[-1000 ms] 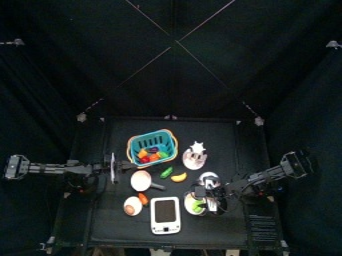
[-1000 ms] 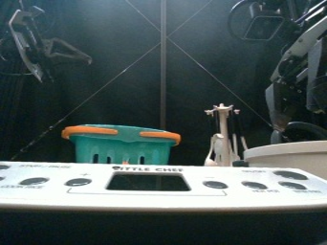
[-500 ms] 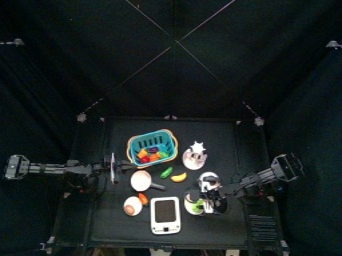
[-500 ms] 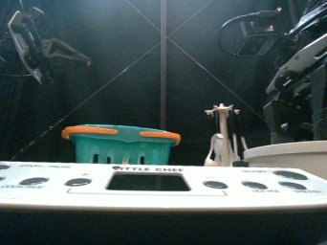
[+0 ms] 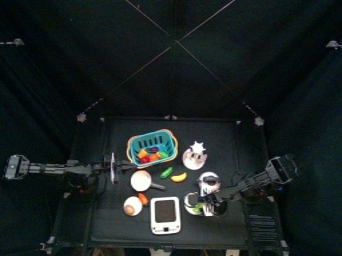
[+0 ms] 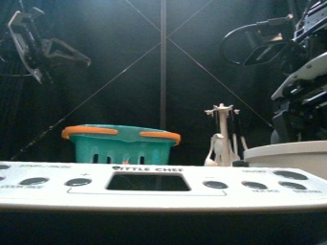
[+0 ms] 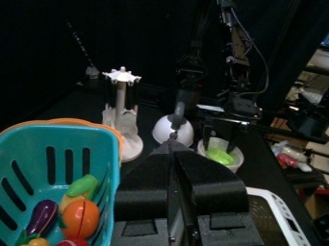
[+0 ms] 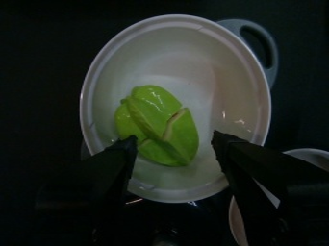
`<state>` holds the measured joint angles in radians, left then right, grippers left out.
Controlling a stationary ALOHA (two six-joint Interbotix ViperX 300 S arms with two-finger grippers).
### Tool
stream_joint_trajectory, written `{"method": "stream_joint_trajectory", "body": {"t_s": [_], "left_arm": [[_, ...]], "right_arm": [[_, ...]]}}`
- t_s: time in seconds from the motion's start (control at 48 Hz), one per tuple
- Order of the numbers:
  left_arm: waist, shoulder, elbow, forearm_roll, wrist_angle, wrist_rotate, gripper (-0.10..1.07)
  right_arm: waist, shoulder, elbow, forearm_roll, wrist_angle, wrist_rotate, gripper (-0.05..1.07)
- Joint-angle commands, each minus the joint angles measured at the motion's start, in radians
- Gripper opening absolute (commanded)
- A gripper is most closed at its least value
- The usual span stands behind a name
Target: Grab starfruit from pot
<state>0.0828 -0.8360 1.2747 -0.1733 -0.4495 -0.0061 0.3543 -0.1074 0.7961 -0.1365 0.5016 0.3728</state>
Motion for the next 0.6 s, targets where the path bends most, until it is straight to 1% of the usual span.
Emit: {"method": "stream_joint_trajectory", "body": {"t_s": [0.0,0.271,0.417,0.5,0.583], "left_arm": [[0.002,0.005,-0.012,-0.005,-0.009,0.0,0.41],[0.002,0.005,-0.008,-0.011,-0.009,0.0,0.41],[0.002,0.005,-0.005,-0.011,-0.009,0.0,0.41],[0.002,0.005,-0.005,-0.012,-0.009,0.0,0.41],[0.002,0.005,-0.003,-0.011,-0.009,0.0,0.41]], "right_arm": [[0.0,0.002,-0.021,-0.003,-0.002,-0.002,0.95],[-0.006,0.06,-0.049,-0.008,-0.008,-0.002,0.94],[-0.008,0.071,-0.057,-0.008,-0.011,-0.002,0.93],[-0.008,0.071,-0.058,-0.008,-0.02,-0.002,0.92],[-0.008,0.071,-0.058,-0.008,-0.032,-0.002,0.87]]}}
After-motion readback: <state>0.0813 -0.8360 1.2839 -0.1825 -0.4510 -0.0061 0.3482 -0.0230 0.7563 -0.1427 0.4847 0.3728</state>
